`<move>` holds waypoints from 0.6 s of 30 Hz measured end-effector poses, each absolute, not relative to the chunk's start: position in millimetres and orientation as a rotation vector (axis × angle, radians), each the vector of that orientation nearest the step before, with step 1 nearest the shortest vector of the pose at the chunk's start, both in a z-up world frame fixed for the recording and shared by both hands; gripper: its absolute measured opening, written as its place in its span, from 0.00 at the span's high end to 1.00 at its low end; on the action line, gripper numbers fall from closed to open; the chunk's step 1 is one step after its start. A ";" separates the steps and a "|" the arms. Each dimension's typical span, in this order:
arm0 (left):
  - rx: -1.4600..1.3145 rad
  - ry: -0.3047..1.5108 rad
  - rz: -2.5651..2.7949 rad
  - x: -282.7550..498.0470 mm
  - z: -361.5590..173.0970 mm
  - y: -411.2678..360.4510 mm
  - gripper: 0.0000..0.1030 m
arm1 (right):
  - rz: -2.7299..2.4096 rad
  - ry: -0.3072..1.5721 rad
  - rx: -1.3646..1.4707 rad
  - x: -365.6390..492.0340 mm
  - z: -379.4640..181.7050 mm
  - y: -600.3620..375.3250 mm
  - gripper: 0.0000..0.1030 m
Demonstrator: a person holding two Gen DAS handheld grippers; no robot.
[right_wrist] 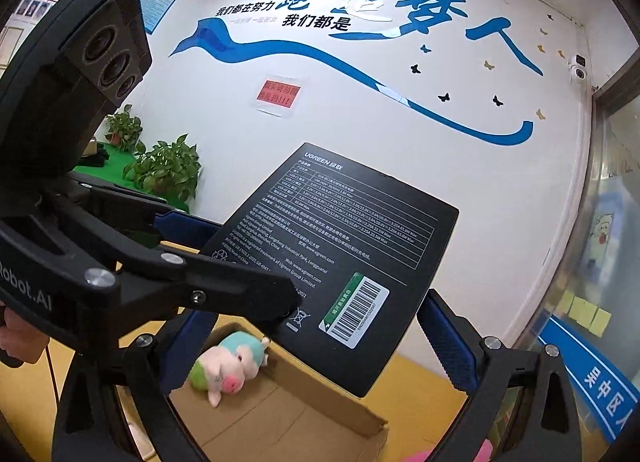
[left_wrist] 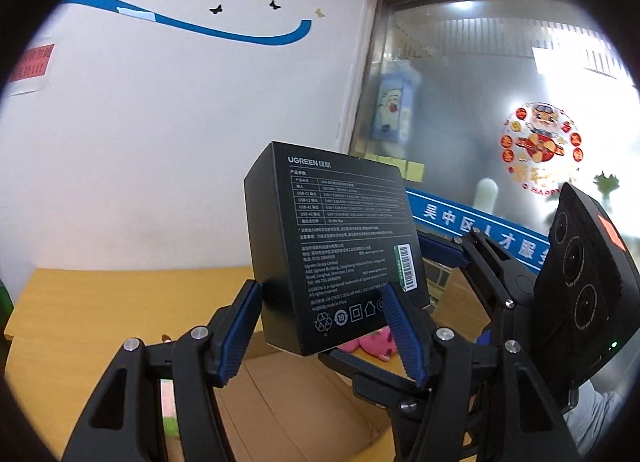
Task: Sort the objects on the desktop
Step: 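Lift the black box with the right gripper and carry it over the cardboard box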
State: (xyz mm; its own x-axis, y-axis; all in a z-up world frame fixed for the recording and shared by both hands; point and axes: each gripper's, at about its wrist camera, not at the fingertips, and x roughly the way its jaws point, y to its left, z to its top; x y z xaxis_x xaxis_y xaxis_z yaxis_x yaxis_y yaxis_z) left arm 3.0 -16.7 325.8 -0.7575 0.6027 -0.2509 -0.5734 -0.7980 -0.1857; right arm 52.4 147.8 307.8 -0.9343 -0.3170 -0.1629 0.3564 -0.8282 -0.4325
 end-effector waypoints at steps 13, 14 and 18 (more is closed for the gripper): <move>-0.764 -0.223 2.443 -150.6 214.3 -24.5 0.40 | -2.616 0.476 0.483 -119.0 212.2 149.1 0.02; -0.818 -0.233 2.433 -162.0 196.5 -23.6 0.40 | -2.605 0.476 0.531 -130.2 196.5 149.1 0.02; -1.055 -0.310 2.370 -204.6 123.1 -19.0 0.40 | -2.520 0.414 0.804 -184.7 115.6 152.9 0.02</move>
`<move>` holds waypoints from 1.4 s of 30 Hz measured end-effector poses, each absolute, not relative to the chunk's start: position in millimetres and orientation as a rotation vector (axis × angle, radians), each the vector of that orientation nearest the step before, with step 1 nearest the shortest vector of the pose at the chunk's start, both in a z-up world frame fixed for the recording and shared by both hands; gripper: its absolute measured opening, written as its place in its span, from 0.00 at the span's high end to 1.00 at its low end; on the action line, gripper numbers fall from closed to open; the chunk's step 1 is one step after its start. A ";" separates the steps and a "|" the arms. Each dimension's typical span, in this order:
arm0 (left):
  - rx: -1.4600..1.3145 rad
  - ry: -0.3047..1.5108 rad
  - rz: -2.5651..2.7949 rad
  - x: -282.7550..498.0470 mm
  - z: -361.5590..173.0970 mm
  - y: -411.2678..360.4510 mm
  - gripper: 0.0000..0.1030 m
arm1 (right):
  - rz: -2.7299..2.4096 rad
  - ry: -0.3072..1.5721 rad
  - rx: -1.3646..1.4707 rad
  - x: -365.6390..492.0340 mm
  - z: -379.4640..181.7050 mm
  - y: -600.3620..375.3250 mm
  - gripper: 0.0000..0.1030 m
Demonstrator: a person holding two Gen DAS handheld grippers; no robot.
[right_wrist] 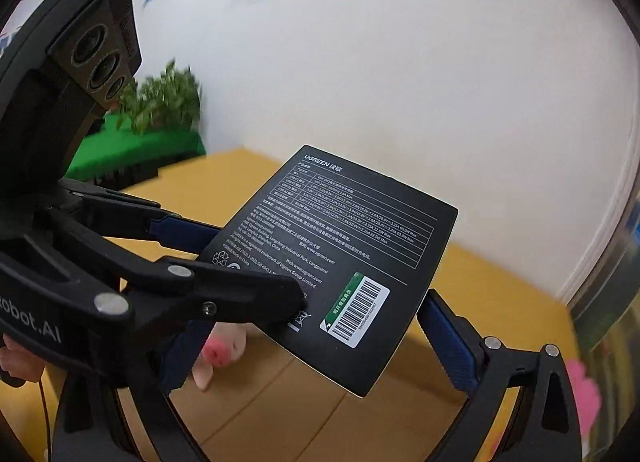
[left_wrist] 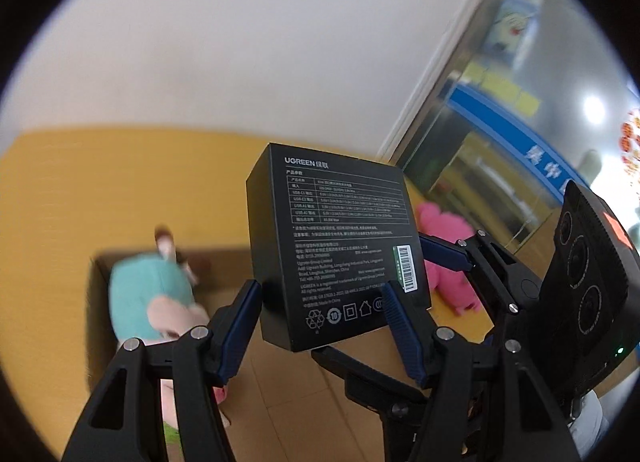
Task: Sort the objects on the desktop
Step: 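Lift the black box with the right gripper and carry it over the cardboard box, then lower the black box beside the plush pig and open the right gripper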
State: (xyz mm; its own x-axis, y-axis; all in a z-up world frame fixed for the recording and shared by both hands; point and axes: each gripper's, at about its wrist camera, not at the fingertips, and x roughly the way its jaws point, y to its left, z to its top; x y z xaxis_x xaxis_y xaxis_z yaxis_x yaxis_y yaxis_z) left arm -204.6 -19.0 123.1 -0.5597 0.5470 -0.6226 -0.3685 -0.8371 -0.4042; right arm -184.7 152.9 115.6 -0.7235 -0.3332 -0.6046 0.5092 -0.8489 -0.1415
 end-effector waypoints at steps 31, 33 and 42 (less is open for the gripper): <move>-1.394 0.032 2.571 -181.7 58.6 -16.1 0.51 | -2.232 0.207 1.298 -251.6 -25.7 172.1 0.37; -1.392 0.027 2.574 -178.1 57.4 -17.1 0.51 | -2.221 0.232 1.268 -246.0 -26.0 163.1 0.37; -1.304 0.075 2.605 -145.4 76.8 -1.4 0.51 | -2.378 0.246 1.375 -224.6 -9.0 180.8 0.12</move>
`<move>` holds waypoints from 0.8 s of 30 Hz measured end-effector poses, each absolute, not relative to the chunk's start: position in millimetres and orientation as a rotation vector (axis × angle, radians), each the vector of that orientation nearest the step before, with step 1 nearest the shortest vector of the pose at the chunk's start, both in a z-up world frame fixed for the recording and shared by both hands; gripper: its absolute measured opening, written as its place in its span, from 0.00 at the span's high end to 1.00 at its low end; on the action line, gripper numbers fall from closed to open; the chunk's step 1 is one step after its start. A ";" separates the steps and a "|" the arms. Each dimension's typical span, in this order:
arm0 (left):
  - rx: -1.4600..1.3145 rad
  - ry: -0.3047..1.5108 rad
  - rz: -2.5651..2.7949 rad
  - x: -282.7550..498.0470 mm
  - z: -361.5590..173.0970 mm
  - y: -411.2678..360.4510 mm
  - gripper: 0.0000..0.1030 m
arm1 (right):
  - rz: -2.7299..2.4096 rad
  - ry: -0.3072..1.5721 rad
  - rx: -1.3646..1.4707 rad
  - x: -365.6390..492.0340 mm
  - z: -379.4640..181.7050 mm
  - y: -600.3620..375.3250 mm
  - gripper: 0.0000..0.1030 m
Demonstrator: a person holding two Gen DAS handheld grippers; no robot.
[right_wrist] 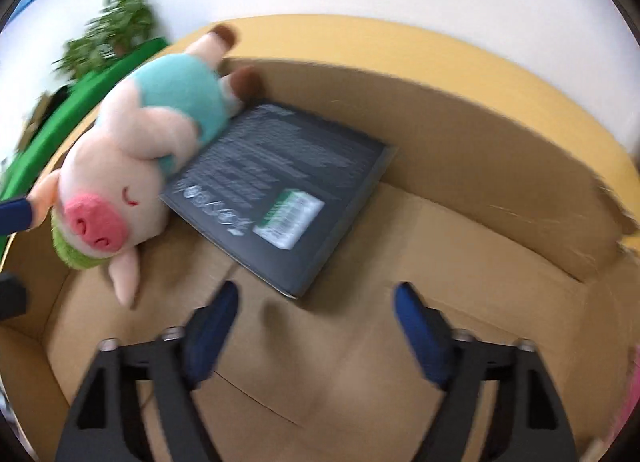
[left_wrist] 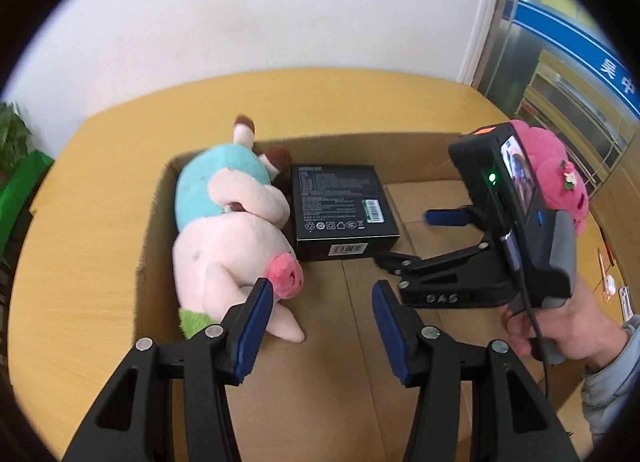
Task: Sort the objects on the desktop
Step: 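Lower the black box beside the plush pig and open the right gripper, then withdraw the right tool from the box back over the table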
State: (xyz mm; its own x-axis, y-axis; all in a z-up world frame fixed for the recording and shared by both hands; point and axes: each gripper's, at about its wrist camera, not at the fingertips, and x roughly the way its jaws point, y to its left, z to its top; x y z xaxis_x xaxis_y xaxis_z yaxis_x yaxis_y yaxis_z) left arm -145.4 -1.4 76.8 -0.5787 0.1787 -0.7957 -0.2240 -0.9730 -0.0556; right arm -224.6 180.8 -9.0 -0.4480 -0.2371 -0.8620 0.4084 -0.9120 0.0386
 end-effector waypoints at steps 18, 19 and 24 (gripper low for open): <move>-0.969 -0.111 2.684 6.1 117.8 -12.9 0.93 | -2.701 0.302 0.924 38.5 121.2 181.5 0.01; -0.973 -0.140 2.682 12.3 117.4 -13.9 0.82 | -2.712 0.324 0.901 53.7 124.5 178.7 0.00; -0.944 -0.191 2.736 44.1 117.2 -15.6 0.23 | -2.740 0.314 0.872 89.1 133.4 180.8 0.00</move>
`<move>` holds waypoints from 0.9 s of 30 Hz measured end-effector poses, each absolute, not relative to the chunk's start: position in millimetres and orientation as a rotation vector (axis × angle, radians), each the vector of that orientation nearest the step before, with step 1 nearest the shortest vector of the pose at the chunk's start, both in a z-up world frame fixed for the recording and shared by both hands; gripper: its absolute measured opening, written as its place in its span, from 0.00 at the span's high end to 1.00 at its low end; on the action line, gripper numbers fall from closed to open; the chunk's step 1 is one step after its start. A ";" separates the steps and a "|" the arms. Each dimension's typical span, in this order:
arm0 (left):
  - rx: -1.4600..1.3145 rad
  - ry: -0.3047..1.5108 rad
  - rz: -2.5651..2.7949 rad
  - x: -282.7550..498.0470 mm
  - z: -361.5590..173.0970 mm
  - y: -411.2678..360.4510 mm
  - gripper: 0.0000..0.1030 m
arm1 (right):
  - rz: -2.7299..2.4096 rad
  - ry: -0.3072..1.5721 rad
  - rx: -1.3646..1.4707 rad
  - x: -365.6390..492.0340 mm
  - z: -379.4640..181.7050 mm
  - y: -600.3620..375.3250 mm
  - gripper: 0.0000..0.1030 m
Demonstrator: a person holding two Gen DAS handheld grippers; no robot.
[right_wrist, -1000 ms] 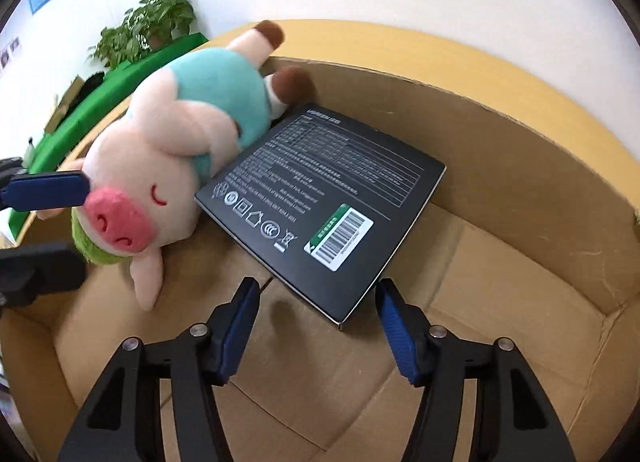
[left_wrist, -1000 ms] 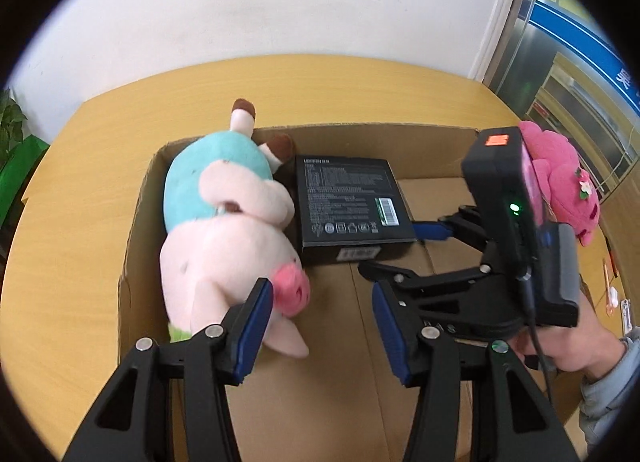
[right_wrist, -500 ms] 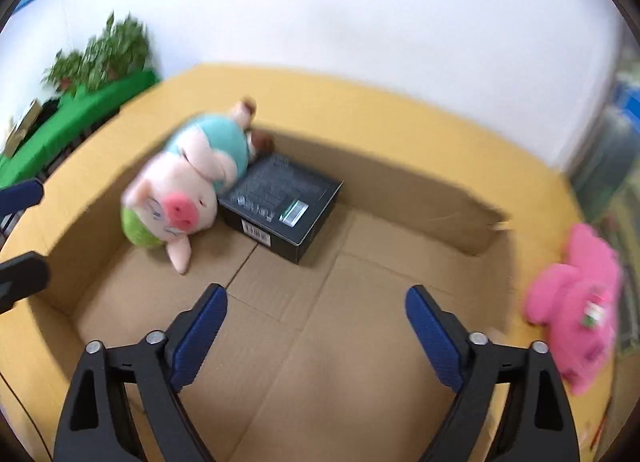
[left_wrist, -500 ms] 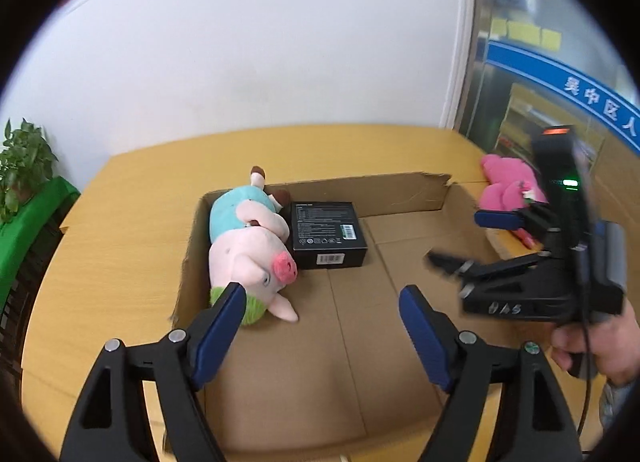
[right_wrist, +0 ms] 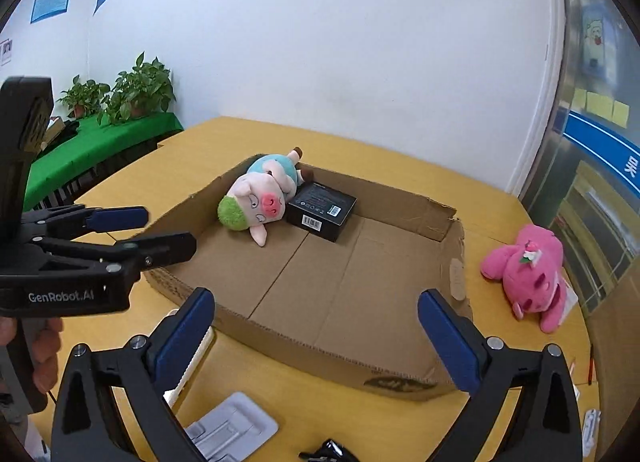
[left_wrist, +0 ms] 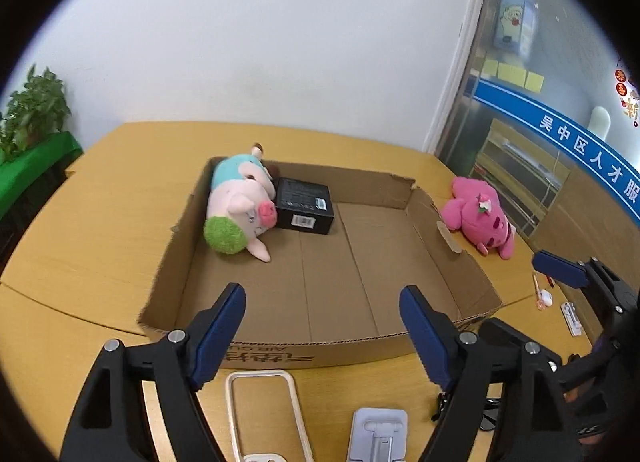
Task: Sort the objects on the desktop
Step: 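Withdraw the right tool from the box back over the table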
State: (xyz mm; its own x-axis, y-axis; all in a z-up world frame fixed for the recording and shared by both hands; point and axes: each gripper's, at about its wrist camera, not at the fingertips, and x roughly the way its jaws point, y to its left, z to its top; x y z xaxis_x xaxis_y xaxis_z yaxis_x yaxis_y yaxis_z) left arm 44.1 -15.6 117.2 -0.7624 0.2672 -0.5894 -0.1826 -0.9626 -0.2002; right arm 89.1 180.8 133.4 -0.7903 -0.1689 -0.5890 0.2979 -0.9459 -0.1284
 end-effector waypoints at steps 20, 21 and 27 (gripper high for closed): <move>-0.742 -0.084 2.809 115.7 140.4 1.6 0.23 | -2.792 0.203 0.889 130.5 137.0 195.7 0.00; -0.743 -0.079 2.807 115.7 140.3 1.5 0.23 | -2.798 0.209 0.883 131.0 137.4 195.7 0.00; -0.735 -0.061 2.826 120.4 141.9 -3.9 0.23 | -2.821 0.214 0.866 133.9 137.6 196.9 0.00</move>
